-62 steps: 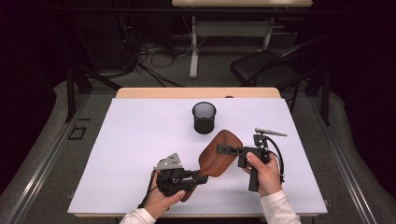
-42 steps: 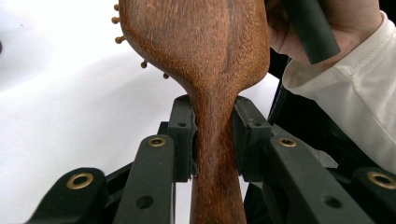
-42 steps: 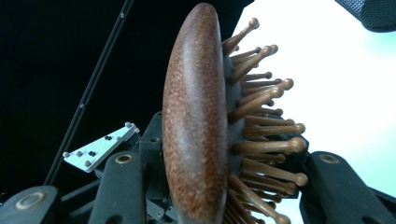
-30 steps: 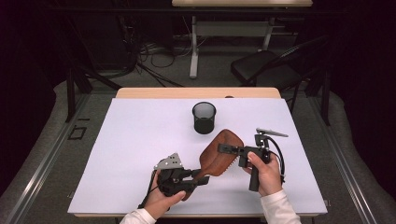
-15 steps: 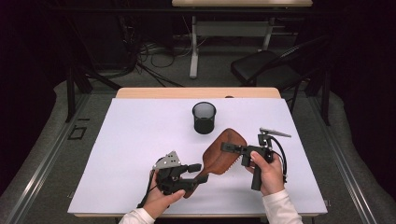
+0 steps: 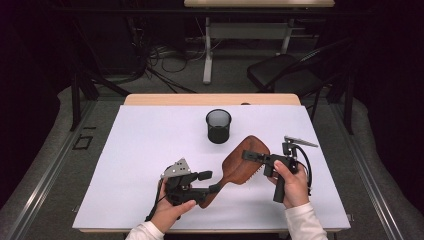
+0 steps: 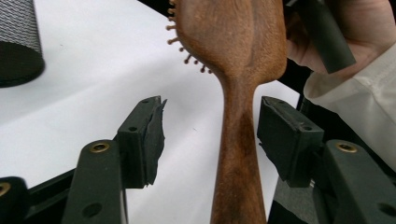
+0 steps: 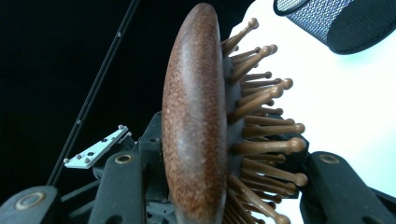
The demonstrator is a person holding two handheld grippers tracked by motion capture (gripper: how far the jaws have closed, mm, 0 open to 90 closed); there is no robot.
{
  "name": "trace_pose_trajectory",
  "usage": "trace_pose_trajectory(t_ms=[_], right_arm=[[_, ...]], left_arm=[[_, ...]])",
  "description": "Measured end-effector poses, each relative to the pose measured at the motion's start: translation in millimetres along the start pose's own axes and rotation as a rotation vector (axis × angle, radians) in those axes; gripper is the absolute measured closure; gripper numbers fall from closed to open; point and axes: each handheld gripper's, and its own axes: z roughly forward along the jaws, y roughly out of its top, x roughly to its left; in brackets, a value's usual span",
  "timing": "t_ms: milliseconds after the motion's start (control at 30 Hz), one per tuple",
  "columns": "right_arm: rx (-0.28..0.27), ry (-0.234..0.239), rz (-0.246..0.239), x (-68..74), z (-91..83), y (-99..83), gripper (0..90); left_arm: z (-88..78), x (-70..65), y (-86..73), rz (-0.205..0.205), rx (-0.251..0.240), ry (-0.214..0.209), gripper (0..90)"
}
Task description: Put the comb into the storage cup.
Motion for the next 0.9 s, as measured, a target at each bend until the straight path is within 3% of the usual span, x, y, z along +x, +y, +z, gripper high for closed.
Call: trace_pose_trajectory(t_ms=[233, 567, 667, 800, 900], right_arm=[[-0.007, -0.003, 0.000, -0.1, -1.9, 0.7, 50.2], [-0.028, -0.003, 0.000, 0.8, -4.8, 1.5, 50.2], [-0.038, -0.008, -0.002, 1.1, -5.4, 1.5, 50.1], [-0.051, -0.014, -0.010, 1.3, -5.8, 1.6, 50.2], [-0.065, -0.016, -0.007, 2.3, -5.2, 1.5, 50.2]], left_arm=[[-5.7, 3.6, 2.7, -0.018, -0.022, 0.003, 40.1], [-14.0, 18.4, 6.1, -0.049, -0.040, 0.082, 35.8], [-14.1, 22.4, 6.4, -0.013, -0.069, 0.089, 34.2], [-13.7, 24.6, 6.8, -0.027, -0.065, 0.104, 34.4], [-14.0, 26.1, 7.0, -0.005, -0.072, 0.133, 34.4]])
